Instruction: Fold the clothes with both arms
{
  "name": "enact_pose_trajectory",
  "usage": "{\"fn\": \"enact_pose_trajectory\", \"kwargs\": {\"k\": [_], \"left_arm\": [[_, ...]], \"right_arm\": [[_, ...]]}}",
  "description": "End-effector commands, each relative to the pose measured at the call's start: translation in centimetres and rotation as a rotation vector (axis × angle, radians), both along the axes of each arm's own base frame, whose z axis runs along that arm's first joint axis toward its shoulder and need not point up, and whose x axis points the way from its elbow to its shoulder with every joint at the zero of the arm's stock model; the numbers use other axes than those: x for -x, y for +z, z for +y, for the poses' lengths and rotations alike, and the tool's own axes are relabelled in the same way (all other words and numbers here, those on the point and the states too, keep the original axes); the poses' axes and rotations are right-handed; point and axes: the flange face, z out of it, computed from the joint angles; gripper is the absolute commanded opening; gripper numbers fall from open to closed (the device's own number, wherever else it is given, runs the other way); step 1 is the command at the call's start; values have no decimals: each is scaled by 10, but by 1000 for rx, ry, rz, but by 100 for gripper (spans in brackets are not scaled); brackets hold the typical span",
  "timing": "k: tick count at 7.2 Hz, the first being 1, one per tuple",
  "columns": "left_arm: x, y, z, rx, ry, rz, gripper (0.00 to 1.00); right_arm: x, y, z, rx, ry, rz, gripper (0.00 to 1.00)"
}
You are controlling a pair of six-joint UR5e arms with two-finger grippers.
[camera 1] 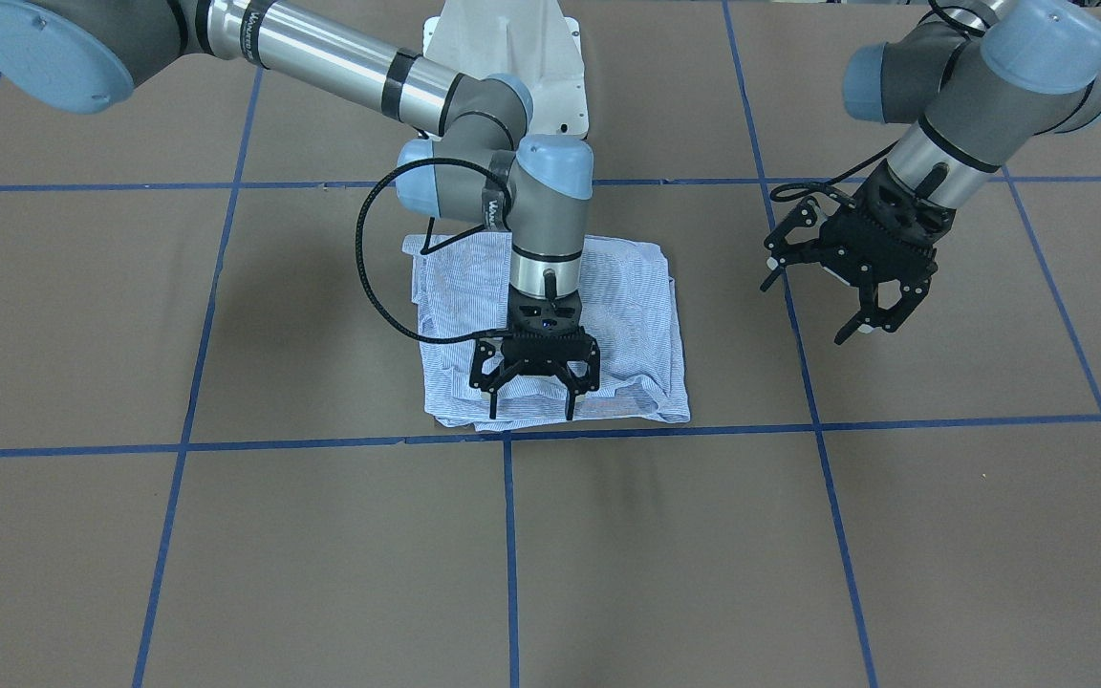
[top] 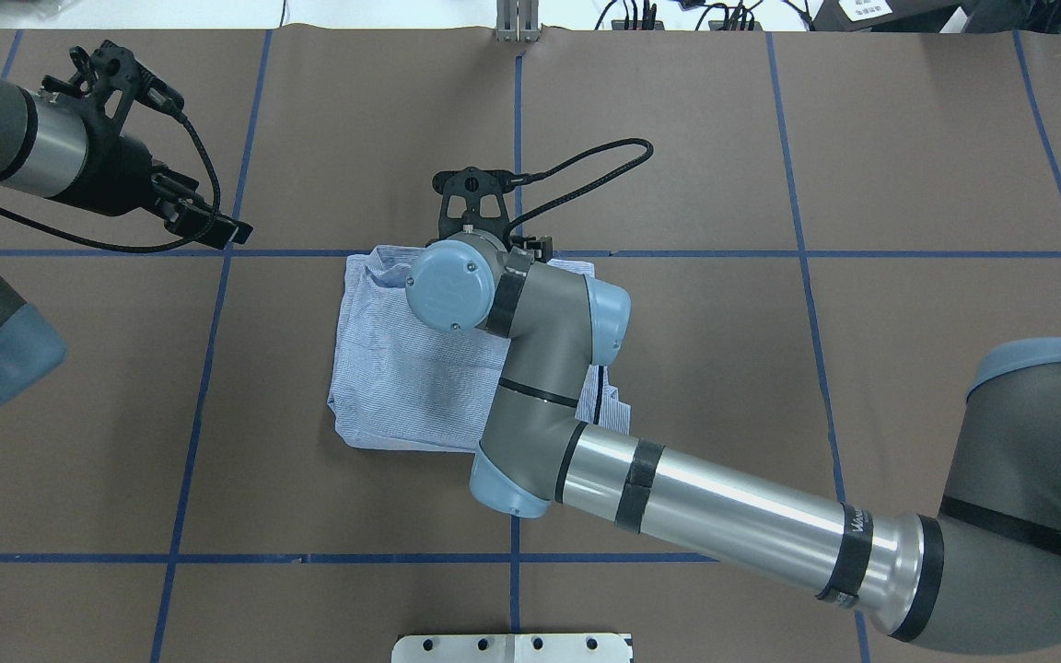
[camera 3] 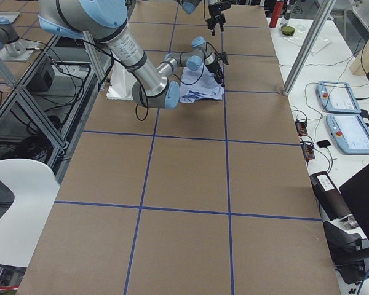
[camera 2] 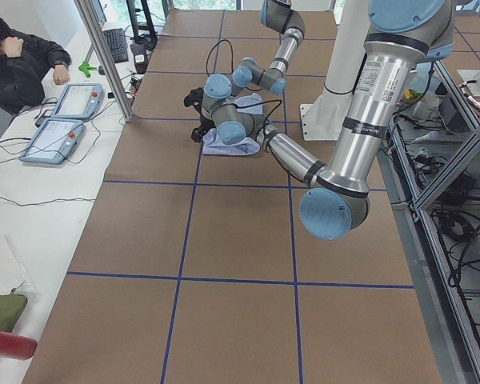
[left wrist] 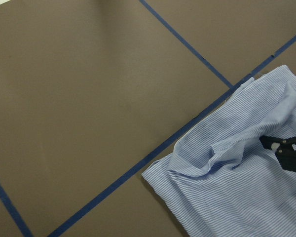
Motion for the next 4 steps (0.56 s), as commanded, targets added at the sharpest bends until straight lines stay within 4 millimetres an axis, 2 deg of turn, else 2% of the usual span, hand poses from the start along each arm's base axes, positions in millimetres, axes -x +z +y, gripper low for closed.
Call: {"fn": "enact_pose_trajectory", "kwargs": {"k": [1, 2, 3, 4], "left_arm": [[5, 5, 3, 4, -3, -4, 100], [10, 9, 6, 10, -15, -9, 100], [39, 29, -2, 32, -68, -33, 100], [79, 50, -11, 28, -119, -68, 100]], "right_arm": [[-35, -17, -56, -16, 72, -23, 100], [-61, -56, -78, 41, 1, -84, 100], [-112, -66, -97, 176, -80, -106, 100], [-162, -63, -108, 278, -168, -89, 100]]}}
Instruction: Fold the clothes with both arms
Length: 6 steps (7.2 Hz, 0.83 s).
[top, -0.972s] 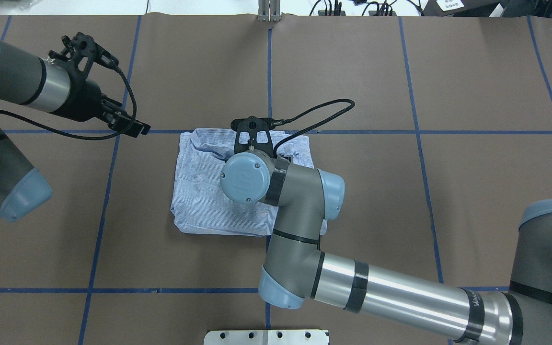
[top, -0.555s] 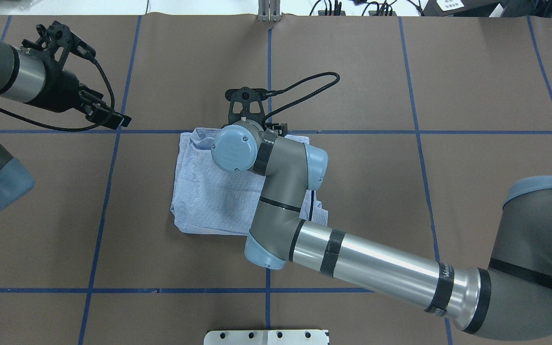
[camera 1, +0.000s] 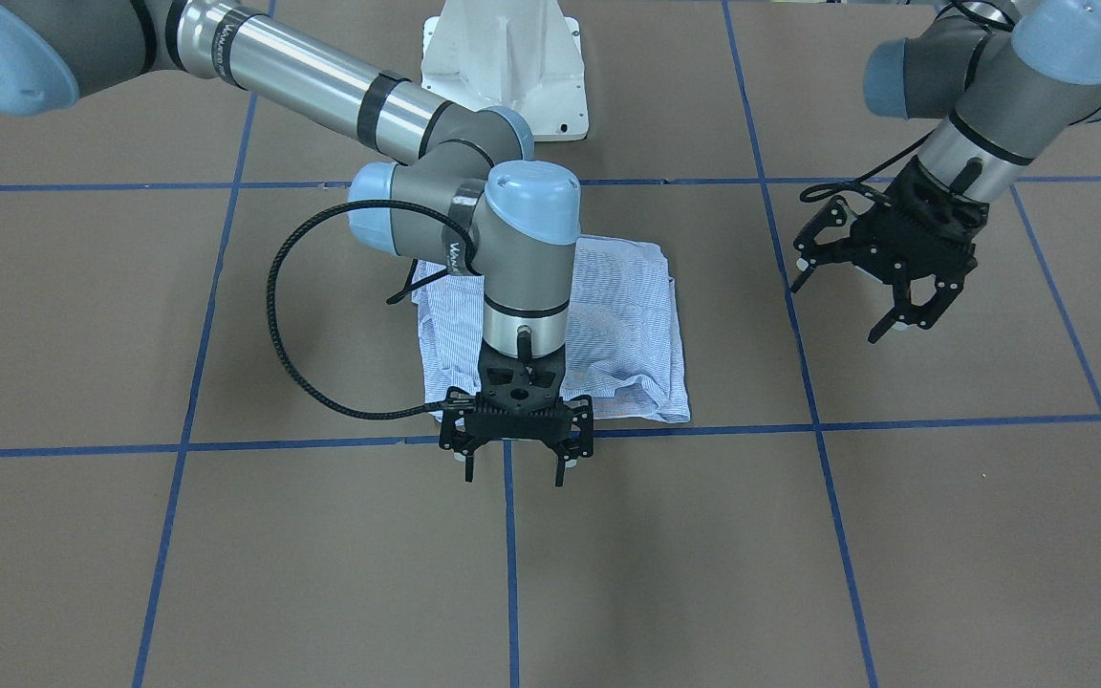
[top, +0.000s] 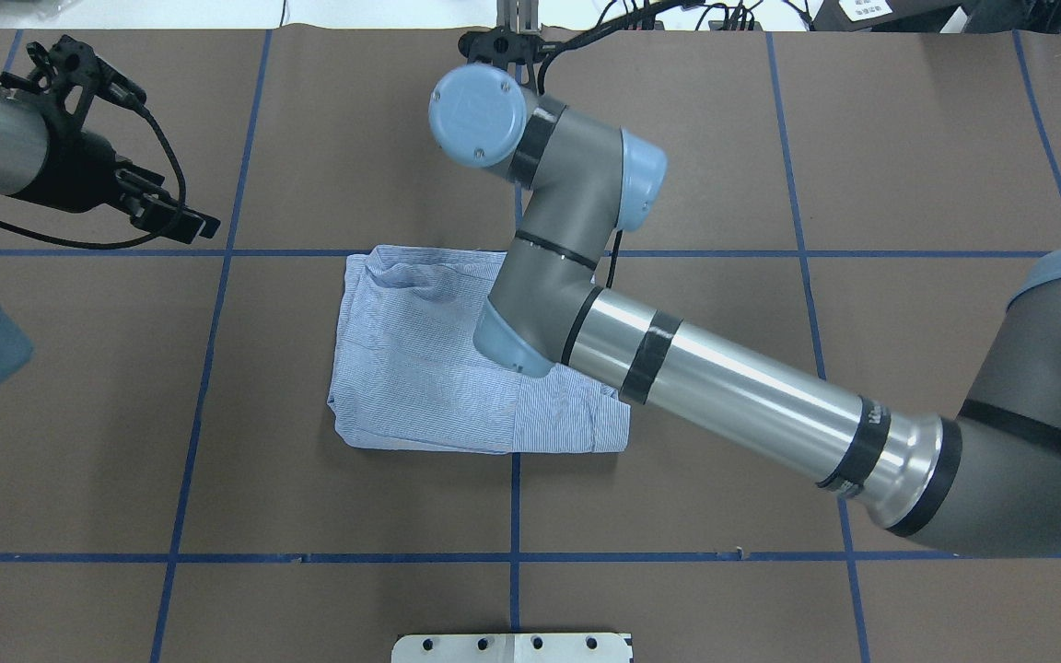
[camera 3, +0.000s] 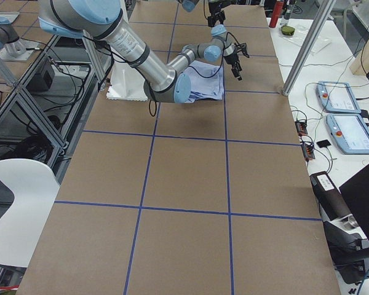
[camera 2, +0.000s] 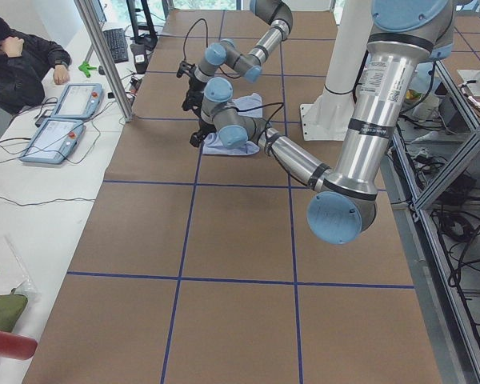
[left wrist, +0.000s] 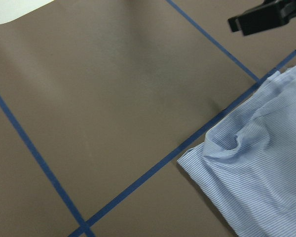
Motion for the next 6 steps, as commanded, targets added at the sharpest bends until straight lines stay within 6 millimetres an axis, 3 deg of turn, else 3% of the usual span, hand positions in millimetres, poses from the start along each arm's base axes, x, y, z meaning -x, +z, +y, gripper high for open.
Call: {"fn": "enact_pose_trajectory", "kwargs": {"k": [1, 3, 4, 5, 6], "left_arm": [[93, 58, -15, -70, -61, -131, 100], [185, 93, -30, -133, -35, -316, 100], [239, 134, -15, -89, -63, -360, 100], [278, 161, 2, -26, -129, -371, 100], [301, 190, 13, 45, -160, -374, 100]], "right_arm": [[-116, 37, -15, 119, -157, 6, 100], [-260, 148, -1, 82, -297, 16, 100], [-325, 192, 4, 59, -345, 35, 100], [-380, 237, 11, 34, -396, 80, 100], [-436, 284, 26, 22, -450, 102, 100]]}}
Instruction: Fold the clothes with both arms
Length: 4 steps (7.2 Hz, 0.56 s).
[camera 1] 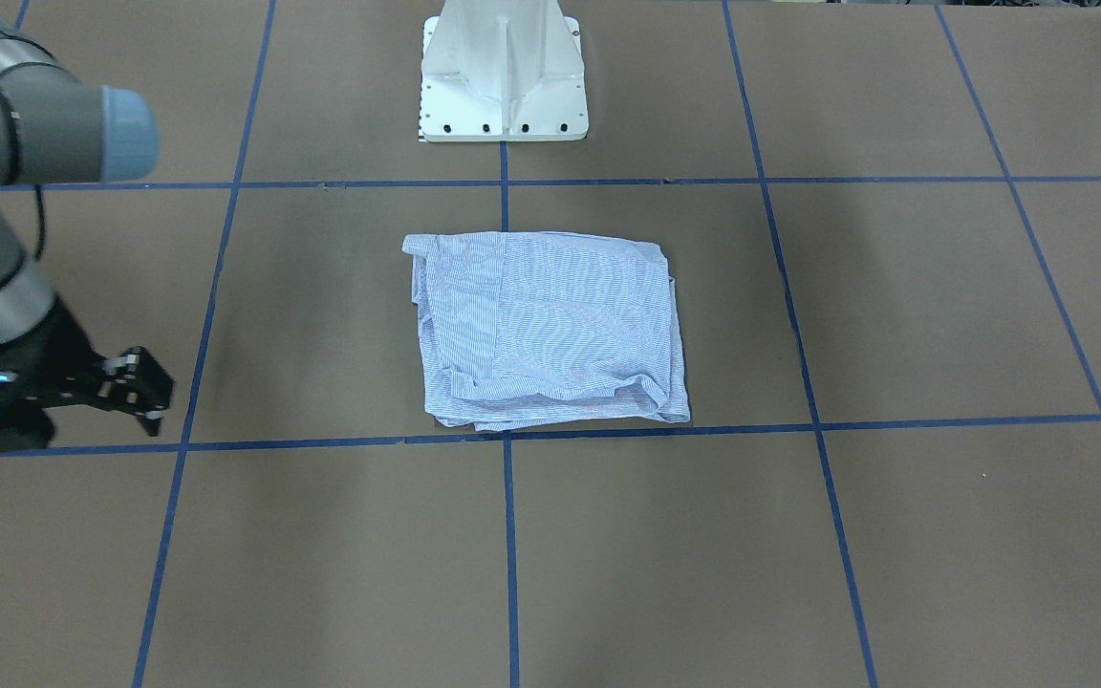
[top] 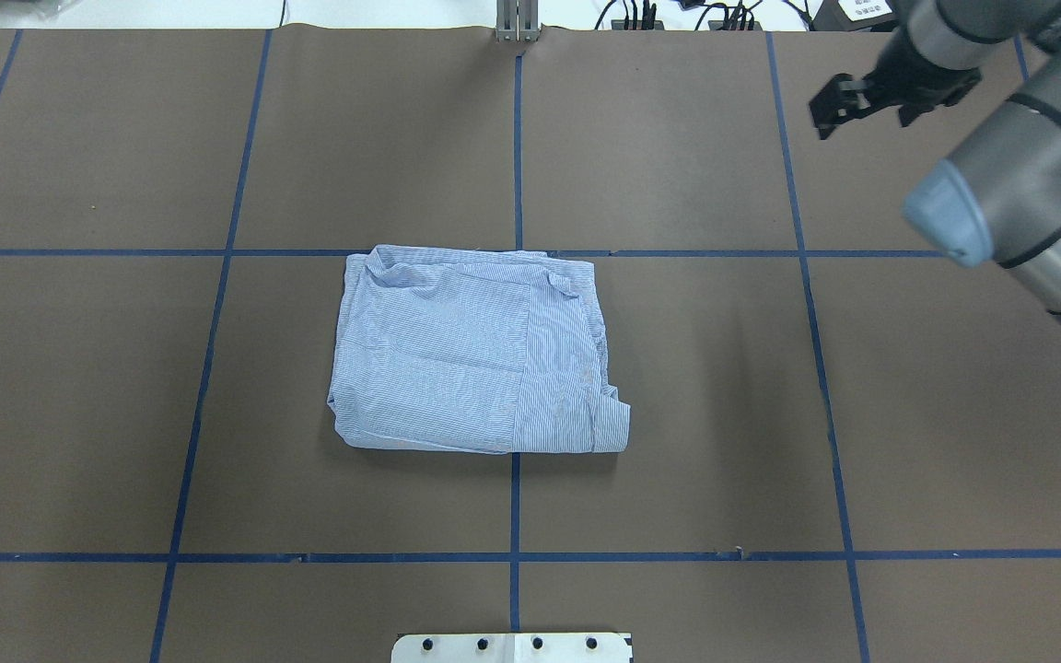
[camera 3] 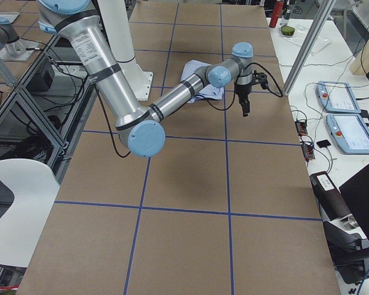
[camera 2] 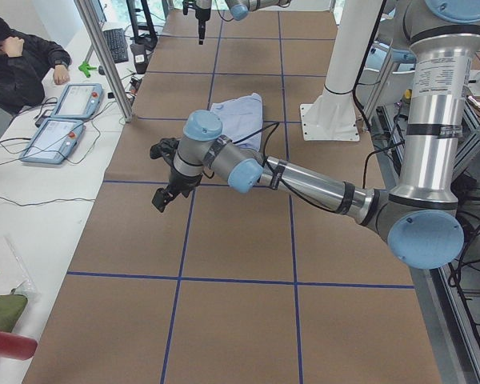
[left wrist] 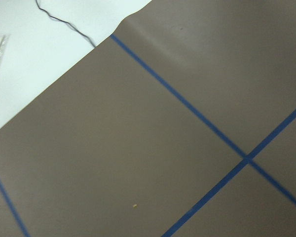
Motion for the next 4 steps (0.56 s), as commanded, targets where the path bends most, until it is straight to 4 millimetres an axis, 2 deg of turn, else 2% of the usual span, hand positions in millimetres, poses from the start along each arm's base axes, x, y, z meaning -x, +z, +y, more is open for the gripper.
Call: {"fn": "enact_pose_trajectory", "kwargs": {"k": [1, 2, 3, 4], "left_arm": [[56, 59, 16, 106, -91, -21, 100], [86, 91, 25, 169, -144, -9, 100], [82, 131, 55, 263, -133, 31, 100], [77, 156, 53, 408, -148, 55, 100]], "right_arm": [[-120, 103, 44, -13, -95, 34, 100], [-180, 149, 69, 0, -127, -1, 100], [-224, 203, 113, 87, -92, -78, 100], [-254, 241, 158, 123, -45, -89, 100]]}}
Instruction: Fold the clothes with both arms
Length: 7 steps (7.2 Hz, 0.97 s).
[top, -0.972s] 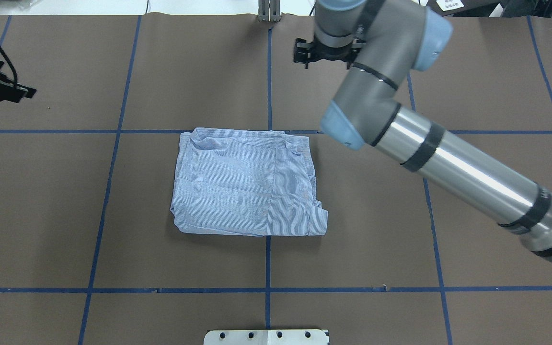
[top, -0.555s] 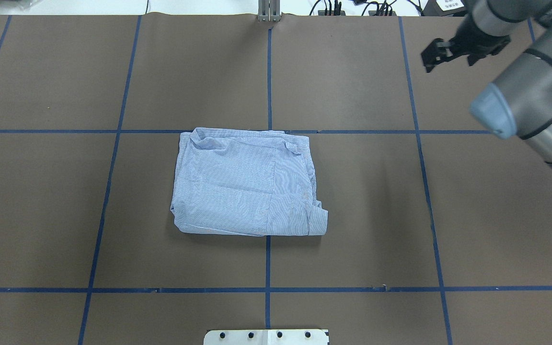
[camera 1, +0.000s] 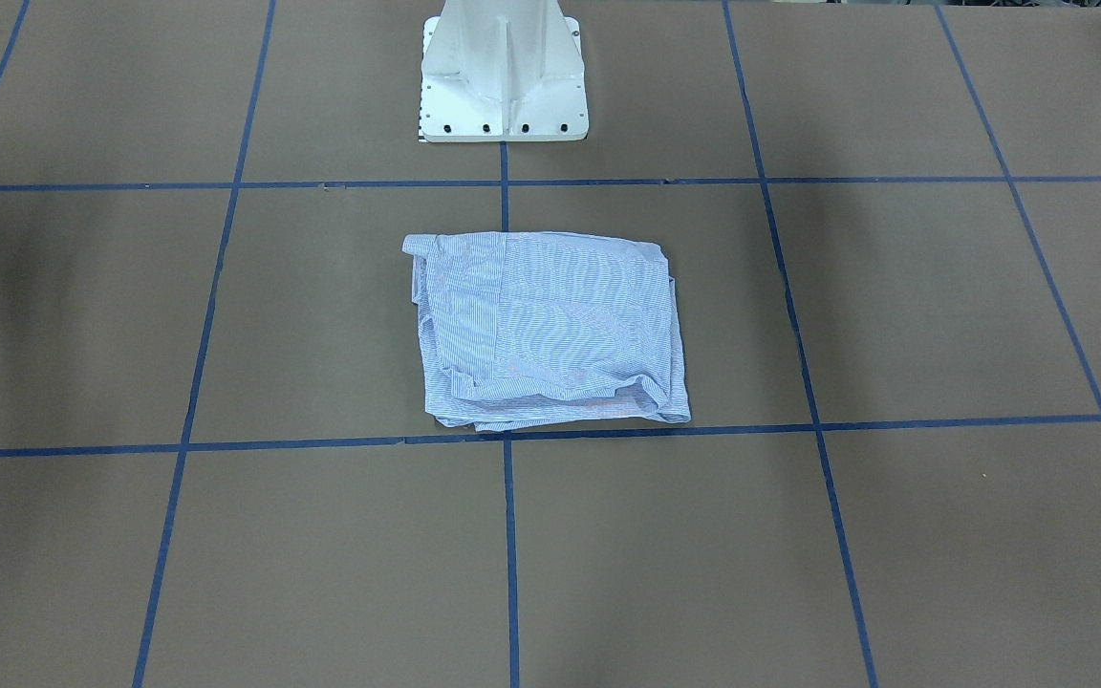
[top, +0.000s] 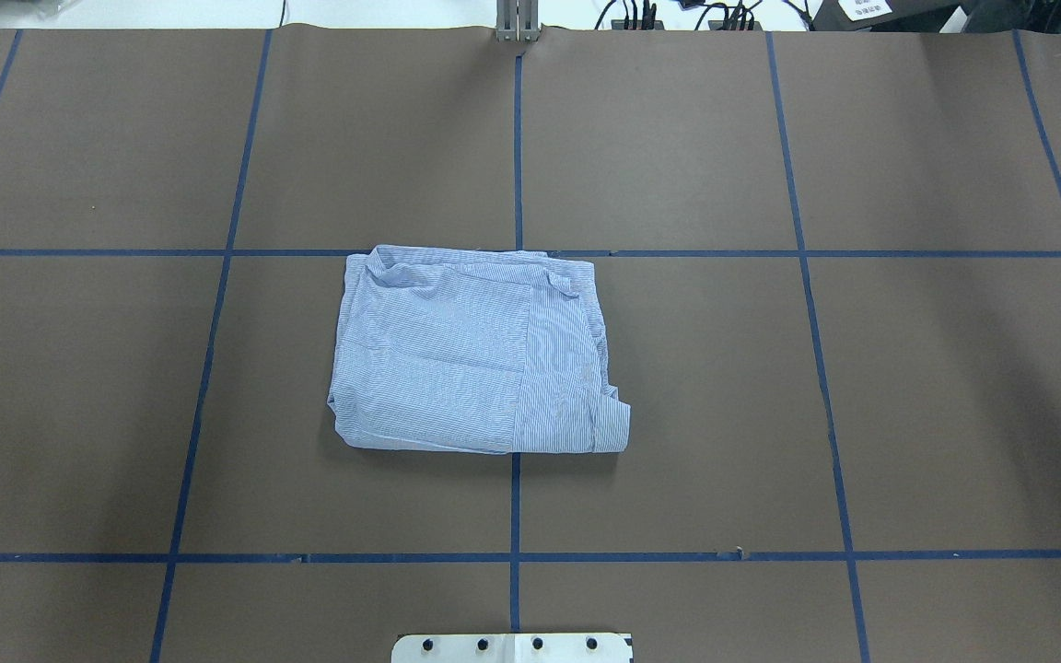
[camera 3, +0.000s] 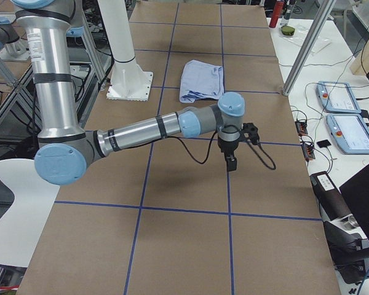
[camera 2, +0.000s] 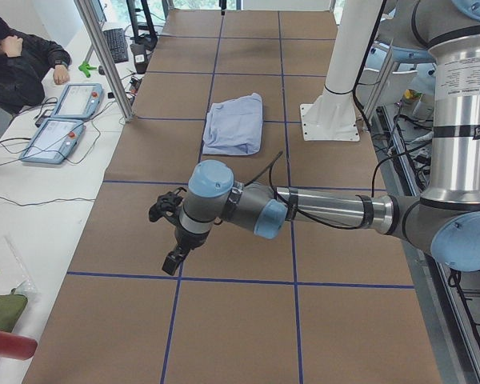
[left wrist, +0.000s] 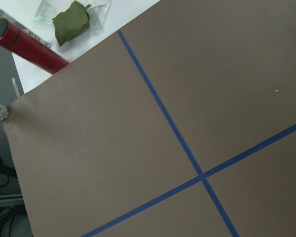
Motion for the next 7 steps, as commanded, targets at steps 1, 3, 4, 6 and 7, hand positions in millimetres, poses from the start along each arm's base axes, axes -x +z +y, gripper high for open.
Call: {"fn": "enact_pose_trajectory", "kwargs": {"k": [1, 3, 4, 6, 7], "left_arm": [[-5, 38, 10, 235, -9, 101, 100], [-11, 30, 20, 277, 10, 210, 100], [-13, -3, 21, 233, 10, 204, 100], [-14, 4, 30, 256, 15, 192, 100], [-15, 8, 31, 262, 15, 204, 100]], "right_arm": [[-55, 56, 68, 52, 71, -44, 100], [-67, 68, 76, 130, 92, -40, 100], [-68, 82, 91, 194, 91, -17, 100], [-68, 104, 113, 231, 92, -9, 100], [-68, 102, 110, 227, 93, -13, 100]]}}
